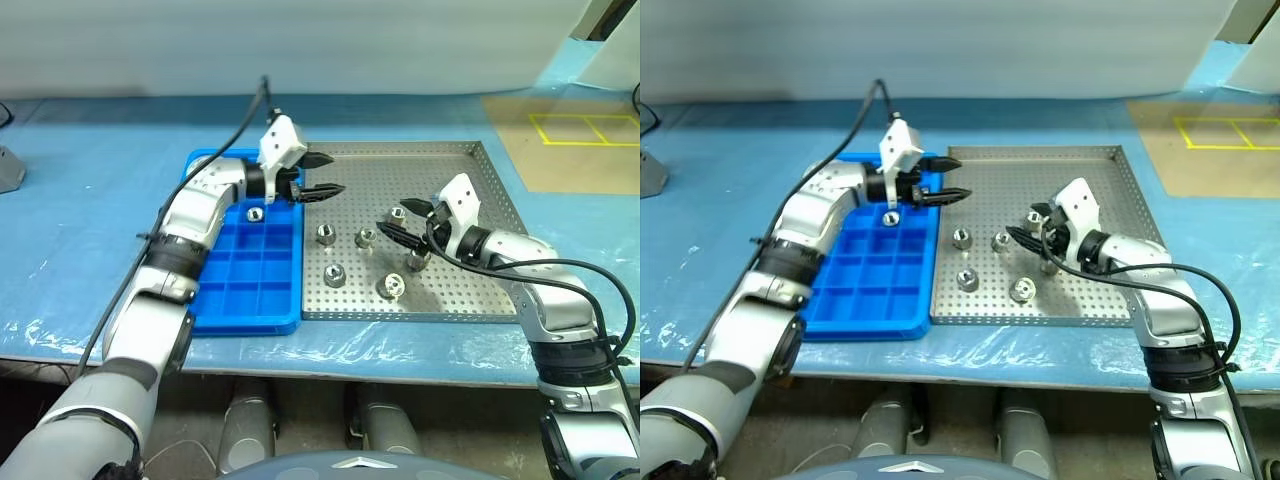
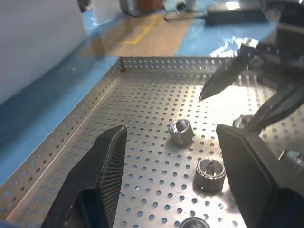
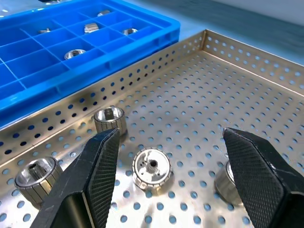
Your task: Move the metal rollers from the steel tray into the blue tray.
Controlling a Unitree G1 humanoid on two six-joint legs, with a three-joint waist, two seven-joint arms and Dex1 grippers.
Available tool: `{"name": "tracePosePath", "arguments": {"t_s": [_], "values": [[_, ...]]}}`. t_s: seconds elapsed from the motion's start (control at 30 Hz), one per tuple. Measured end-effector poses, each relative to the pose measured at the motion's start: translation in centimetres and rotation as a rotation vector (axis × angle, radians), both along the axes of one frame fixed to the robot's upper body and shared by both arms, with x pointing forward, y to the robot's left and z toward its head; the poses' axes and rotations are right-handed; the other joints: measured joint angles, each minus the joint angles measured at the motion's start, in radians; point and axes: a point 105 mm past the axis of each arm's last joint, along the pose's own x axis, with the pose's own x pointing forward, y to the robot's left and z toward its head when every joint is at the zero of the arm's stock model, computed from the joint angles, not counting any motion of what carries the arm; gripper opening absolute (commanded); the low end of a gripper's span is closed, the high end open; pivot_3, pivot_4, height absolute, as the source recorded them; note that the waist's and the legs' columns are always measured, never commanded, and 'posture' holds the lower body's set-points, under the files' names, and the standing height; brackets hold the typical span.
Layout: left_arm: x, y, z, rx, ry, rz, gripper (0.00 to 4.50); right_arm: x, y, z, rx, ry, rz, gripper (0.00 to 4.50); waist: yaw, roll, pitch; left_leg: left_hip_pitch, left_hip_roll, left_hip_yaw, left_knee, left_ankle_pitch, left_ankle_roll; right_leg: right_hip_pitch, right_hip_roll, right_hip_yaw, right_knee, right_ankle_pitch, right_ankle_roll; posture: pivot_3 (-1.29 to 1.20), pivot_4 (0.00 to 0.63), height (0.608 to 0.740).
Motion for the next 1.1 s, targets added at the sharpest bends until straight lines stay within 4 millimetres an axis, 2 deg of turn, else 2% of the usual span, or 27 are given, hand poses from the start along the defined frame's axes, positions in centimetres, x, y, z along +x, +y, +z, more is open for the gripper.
{"name": "tracePosePath", "arguments": {"t_s": [0.1, 0.17, 0.23, 0.33, 0.4, 0.5, 0.63, 0.87, 1.1], "values": [[0.2, -1.3, 1.0, 0.129, -0.118, -0.089, 3.16, -0.3, 0.4, 0.0, 0.015, -0.01, -0.011, 3.56, -0.011, 0.0, 0.0, 0.0, -0.001, 0.0, 0.0, 0.0, 0.0, 0.0, 0.0, 0.0, -0.001, 0.0, 0.0, -0.35, 0.15, 0.74], [0.3, -1.9, 0.3, 0.249, -0.174, -0.144, 3.16, -0.5, 0.8, -0.2, 0.035, -0.008, -0.017, 3.56, -0.019, 0.0, 0.0, 0.0, -0.001, 0.0, 0.0, 0.0, 0.0, 0.0, 0.0, 0.0, -0.001, 0.0, 0.0, -0.37, 0.15, 0.74], [0.2, -2.3, -1.5, 0.375, -0.195, -0.197, 3.16, -0.8, 1.1, -0.6, 0.049, -0.001, -0.026, 3.56, -0.023, 0.0, 0.0, 0.0, -0.001, 0.0, 0.0, 0.0, 0.0, 0.0, 0.0, 0.0, -0.001, 0.0, 0.0, -0.39, 0.15, 0.74], [-0.3, -1.8, -4.7, 0.535, -0.173, -0.286, 3.16, -1.0, 1.2, -0.8, 0.053, 0.003, -0.045, 3.56, -0.028, 0.0, 0.0, 0.0, -0.001, 0.0, 0.0, 0.0, 0.0, 0.0, 0.0, 0.0, -0.001, 0.0, 0.0, -0.41, 0.15, 0.74], [-0.6, -1.2, -6.0, 0.625, -0.17, -0.33, 3.16, -1.2, 1.2, -0.9, 0.051, 0.0, -0.052, 3.56, -0.028, 0.0, 0.0, -0.001, -0.001, 0.0, 0.0, 0.0, 0.0, 0.0, 0.0, 0.0, -0.001, 0.0, 0.0, -0.43, 0.15, 0.74], [0.0, -0.7, -7.2, 0.75, -0.203, -0.305, 3.16, -1.4, 1.0, -1.1, 0.052, 0.005, -0.071, 3.56, -0.032, 0.0, 0.0, -0.001, -0.001, 0.0, 0.001, -0.001, 0.001, 0.0, -0.001, 0.0, -0.001, 0.0, 0.0, -0.44, 0.15, 0.74], [0.4, -1.4, -8.4, 0.818, -0.21, -0.276, 3.16, -1.6, 1.2, -1.1, 0.062, -0.007, -0.087, 3.56, -0.037, 0.0, 0.0, -0.001, -0.002, 0.0, 0.002, -0.001, 0.002, 0.001, -0.001, 0.0, -0.001, 0.0, 0.0, -0.45, 0.15, 0.74], [1.3, -1.1, -9.6, 0.899, -0.208, -0.189, 3.16, -1.7, 1.0, -1.3, 0.058, -0.007, -0.107, 3.56, -0.048, 0.0, 0.0, 0.0, -0.002, 0.0, 0.002, -0.001, 0.002, 0.001, -0.001, 0.0, -0.001, 0.0, 0.0, -0.45, 0.15, 0.74], [1.9, -1.1, -9.9, 0.922, -0.177, -0.113, 3.16, -1.7, 1.2, -1.6, 0.045, 0.0, -0.108, 3.56, -0.046, 0.0, 0.0, 0.003, -0.002, -0.001, 0.004, -0.002, 0.002, 0.006, -0.001, 0.0, -0.001, 0.0, 0.001, -0.43, 0.15, 0.74]]}}
